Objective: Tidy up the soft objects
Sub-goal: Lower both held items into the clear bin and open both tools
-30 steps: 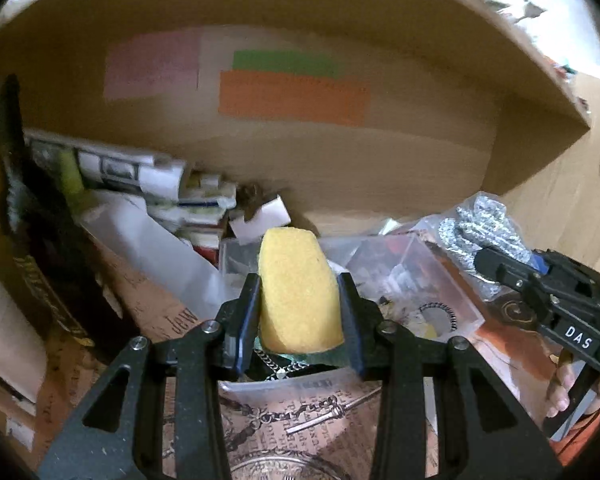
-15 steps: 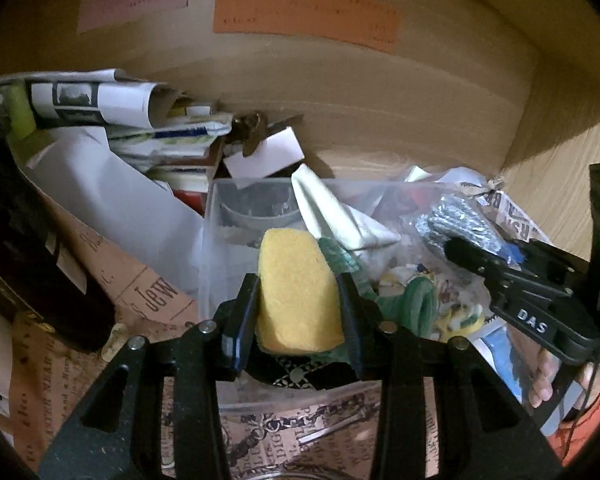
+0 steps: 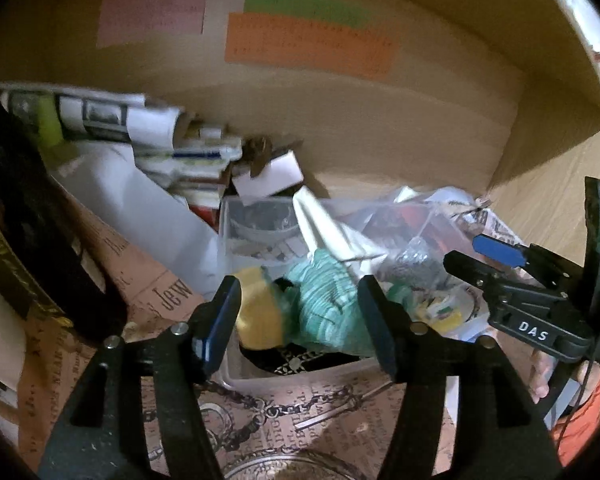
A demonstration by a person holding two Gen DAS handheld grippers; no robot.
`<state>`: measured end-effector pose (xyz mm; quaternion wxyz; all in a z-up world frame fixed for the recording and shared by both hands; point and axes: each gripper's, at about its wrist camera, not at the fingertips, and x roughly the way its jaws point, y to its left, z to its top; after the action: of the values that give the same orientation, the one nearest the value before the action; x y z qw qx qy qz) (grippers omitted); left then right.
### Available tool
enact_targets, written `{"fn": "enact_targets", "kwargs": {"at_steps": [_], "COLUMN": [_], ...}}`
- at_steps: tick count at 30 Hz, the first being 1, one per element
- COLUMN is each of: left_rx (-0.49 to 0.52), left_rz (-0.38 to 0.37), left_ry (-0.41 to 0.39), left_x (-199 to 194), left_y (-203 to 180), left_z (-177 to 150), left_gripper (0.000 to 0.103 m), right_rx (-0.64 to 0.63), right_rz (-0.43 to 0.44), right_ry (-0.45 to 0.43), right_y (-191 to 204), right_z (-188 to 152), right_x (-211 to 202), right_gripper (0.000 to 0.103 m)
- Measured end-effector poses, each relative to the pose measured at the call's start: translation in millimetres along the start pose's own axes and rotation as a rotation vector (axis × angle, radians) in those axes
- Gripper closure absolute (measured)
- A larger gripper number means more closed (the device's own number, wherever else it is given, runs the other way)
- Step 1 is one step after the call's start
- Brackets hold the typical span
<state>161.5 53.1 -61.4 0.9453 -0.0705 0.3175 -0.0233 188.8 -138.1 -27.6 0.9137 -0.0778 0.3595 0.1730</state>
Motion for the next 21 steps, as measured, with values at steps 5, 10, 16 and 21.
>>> {"fn": "enact_targets", "kwargs": {"at_steps": [5, 10, 16, 21], "left_rx": [0.022, 0.046, 0.064, 0.071], "left_rz": [0.003, 0.005, -0.023, -0.023], "left_ry": [-0.086, -0.191, -0.291, -0.352], "left_x": [-31.3, -69.5, -109.2, -130.6], "left_y": [-11.0, -22.6, -31.8, -36.6], "left_z": [4.3, 7.2, 8.9, 4.7], "left_gripper": [0.043, 0.042, 0.034, 0.02], "right_rx": [-0.009, -0.035, -0.043, -0.056], "right_rz": [0.022, 0.025, 0.03, 0.016], "right_ry": [-0.099, -0.19, -0.309, -0.38], "right_y": [7.9, 19.3, 29.9, 36.7], "right_z": [8.2, 12.1, 11.9, 10.3], "right_x": [-39.6, -76.2, -117.7, -141.9], "right_gripper": [0.042, 0.042, 0.025, 0.019]}}
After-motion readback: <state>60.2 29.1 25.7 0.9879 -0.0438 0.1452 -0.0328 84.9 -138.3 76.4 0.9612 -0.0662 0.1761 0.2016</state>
